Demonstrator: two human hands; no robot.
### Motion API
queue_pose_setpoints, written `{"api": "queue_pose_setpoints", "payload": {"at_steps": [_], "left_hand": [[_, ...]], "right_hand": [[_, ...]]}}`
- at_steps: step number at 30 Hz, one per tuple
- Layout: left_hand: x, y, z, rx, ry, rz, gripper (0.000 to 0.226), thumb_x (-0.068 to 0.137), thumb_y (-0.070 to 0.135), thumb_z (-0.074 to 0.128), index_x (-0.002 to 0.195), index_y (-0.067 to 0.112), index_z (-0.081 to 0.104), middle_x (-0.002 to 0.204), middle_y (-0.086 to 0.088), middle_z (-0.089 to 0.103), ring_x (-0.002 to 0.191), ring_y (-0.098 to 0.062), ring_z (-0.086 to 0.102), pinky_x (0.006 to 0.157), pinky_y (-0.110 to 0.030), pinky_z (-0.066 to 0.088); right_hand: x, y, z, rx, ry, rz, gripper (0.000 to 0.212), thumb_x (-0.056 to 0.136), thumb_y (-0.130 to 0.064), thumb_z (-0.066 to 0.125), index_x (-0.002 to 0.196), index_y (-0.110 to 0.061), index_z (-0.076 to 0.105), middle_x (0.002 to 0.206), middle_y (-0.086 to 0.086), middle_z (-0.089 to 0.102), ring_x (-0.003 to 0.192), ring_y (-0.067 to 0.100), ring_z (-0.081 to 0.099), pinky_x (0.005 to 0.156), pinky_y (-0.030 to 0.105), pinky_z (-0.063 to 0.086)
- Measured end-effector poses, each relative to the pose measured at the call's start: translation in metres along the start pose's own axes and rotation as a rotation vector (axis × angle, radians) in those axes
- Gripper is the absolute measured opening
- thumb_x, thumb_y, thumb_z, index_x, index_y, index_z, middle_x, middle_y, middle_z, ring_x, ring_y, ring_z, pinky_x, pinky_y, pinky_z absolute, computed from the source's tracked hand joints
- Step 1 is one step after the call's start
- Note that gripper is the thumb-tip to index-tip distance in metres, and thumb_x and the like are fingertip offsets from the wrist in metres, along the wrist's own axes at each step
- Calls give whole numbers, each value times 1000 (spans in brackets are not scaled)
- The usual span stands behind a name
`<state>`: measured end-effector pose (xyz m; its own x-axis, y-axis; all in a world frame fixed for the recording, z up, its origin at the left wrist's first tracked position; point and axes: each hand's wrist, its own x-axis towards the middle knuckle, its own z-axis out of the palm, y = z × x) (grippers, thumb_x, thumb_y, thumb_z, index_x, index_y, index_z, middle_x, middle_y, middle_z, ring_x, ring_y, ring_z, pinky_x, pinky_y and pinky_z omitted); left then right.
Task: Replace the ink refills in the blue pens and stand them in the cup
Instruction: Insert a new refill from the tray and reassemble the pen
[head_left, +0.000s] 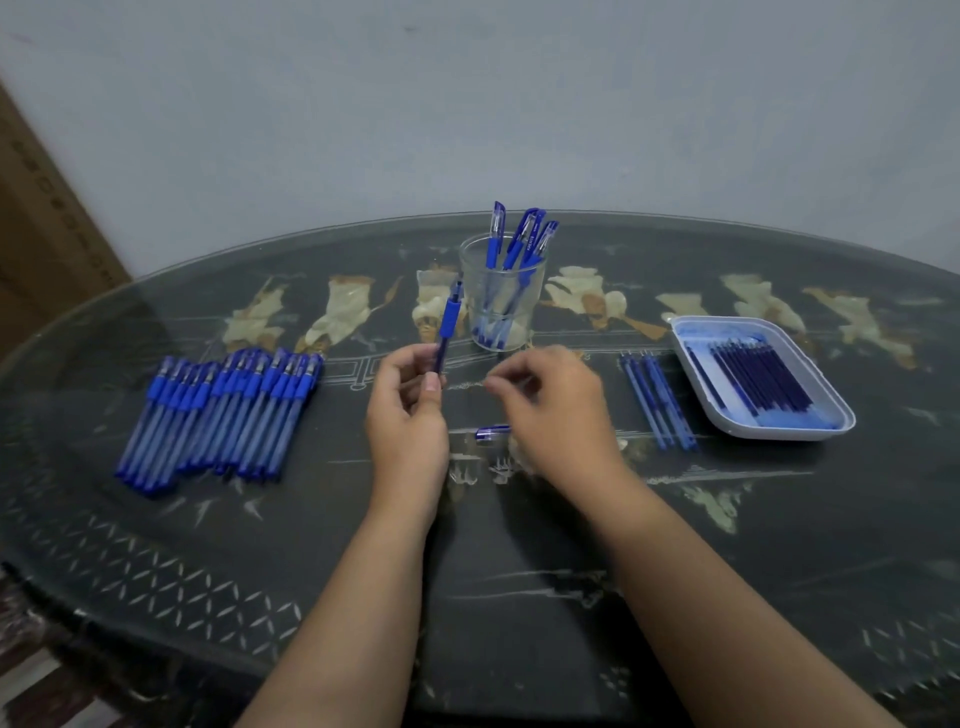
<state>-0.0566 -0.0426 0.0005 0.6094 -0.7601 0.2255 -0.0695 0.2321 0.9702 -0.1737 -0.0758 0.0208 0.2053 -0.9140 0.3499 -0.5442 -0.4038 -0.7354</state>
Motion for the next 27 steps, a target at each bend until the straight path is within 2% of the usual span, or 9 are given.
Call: {"api": "queue_pose_setpoints", "payload": {"at_steps": [2, 5, 7, 10, 15, 22, 25, 27], "left_hand": [[-2, 1, 0, -7, -57, 5, 36, 95, -4, 50, 96, 29, 62, 98, 10, 64, 87, 1, 58, 79, -10, 45], [-5, 3, 1, 41, -177, 43, 36, 95, -3, 51, 96, 30, 65, 100, 9, 64, 86, 1, 56, 79, -9, 43], [-6, 2, 1, 79, -239, 71, 37, 94, -3, 51, 96, 31, 66, 102, 4, 65, 88, -4, 56, 79, -11, 44], [-5, -1, 2, 128, -292, 114, 40, 93, -4, 52, 95, 32, 67, 104, -1, 65, 91, -10, 58, 81, -14, 45], [-2, -6, 4, 166, -319, 153, 44, 91, -8, 53, 95, 34, 67, 105, -1, 66, 96, -12, 61, 85, -17, 45], [-2, -7, 3, 184, -325, 186, 40, 90, -9, 54, 98, 28, 69, 103, 2, 66, 93, -6, 60, 83, -13, 43], [-2, -7, 3, 171, -327, 177, 39, 90, -9, 54, 98, 26, 69, 101, 6, 66, 92, -2, 59, 82, -11, 42], [-2, -7, 3, 179, -331, 185, 41, 91, -8, 54, 97, 30, 69, 101, 6, 67, 93, -5, 61, 83, -13, 43]], "right_hand": [[3, -3, -22, 276, 39, 126, 8, 90, -16, 66, 87, -23, 67, 85, -8, 68, 84, 6, 65, 80, 23, 52], [7, -9, -53, 712, 82, 214, 13, 94, -4, 60, 89, -16, 63, 88, 5, 74, 88, 19, 72, 80, 32, 58], [9, -10, -69, 804, 80, 222, 11, 95, -3, 57, 92, -12, 63, 89, 8, 75, 90, 20, 73, 81, 33, 59], [11, -8, -80, 772, 16, 223, 9, 95, -4, 57, 96, -9, 63, 92, 7, 76, 90, 22, 73, 81, 35, 59], [10, -5, -79, 724, -80, 240, 9, 95, -3, 56, 95, -8, 63, 93, 10, 75, 87, 23, 73, 77, 34, 60], [11, -1, -71, 635, -113, 220, 10, 94, 0, 58, 92, -8, 64, 87, 16, 72, 80, 22, 73, 72, 31, 61], [11, 0, -68, 576, -101, 198, 9, 94, -3, 59, 90, -10, 64, 84, 13, 72, 78, 25, 73, 70, 34, 61], [11, 1, -67, 500, -75, 167, 5, 92, -10, 63, 87, -12, 63, 78, 10, 72, 73, 25, 72, 68, 36, 61]]}}
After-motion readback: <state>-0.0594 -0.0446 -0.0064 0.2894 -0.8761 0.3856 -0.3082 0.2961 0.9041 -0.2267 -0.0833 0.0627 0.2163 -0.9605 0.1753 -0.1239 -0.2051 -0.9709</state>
